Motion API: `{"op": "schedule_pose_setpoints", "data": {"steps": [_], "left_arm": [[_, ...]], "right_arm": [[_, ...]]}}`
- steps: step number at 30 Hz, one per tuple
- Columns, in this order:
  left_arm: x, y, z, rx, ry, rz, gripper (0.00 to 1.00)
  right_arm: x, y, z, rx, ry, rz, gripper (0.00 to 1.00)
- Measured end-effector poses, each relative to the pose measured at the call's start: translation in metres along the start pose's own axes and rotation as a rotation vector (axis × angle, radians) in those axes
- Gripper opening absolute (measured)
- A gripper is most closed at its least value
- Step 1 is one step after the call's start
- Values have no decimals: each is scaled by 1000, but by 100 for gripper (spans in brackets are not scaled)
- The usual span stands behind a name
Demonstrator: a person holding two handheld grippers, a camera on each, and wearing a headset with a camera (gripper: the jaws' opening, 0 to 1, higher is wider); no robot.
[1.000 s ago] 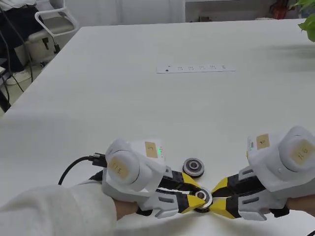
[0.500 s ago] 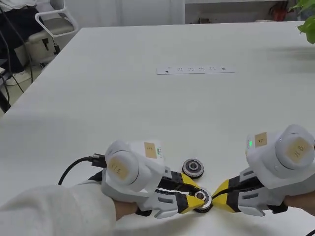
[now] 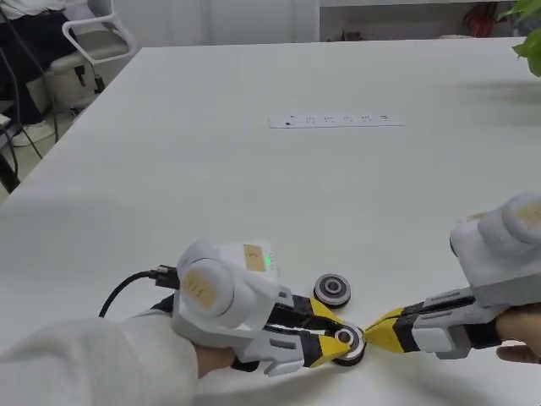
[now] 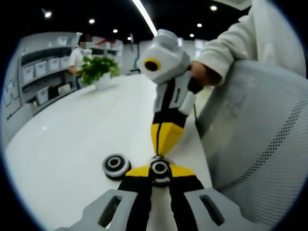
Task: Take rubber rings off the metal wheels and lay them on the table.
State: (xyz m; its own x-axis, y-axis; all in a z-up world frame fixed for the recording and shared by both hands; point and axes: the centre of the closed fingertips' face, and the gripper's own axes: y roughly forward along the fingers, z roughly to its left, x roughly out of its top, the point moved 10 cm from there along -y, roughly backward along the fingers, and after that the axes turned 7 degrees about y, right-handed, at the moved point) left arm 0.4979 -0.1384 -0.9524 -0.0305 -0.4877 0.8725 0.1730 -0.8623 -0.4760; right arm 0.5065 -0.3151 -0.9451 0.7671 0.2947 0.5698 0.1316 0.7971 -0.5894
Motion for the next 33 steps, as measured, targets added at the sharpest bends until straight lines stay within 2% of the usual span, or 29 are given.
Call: {"op": "schedule_pose_setpoints", "data": {"steps": [1, 14, 33], "left_arm": [[0, 0, 0, -2, -1, -4, 14], [1, 1, 0, -12, 9, -2, 14], [1, 1, 0, -14, 12, 3, 13]], "right_arm": [[-2, 0, -3, -15, -4, 11, 0], [-3, 2, 6, 13, 78, 12, 0], [0, 2, 7, 18, 88, 15, 0]]}}
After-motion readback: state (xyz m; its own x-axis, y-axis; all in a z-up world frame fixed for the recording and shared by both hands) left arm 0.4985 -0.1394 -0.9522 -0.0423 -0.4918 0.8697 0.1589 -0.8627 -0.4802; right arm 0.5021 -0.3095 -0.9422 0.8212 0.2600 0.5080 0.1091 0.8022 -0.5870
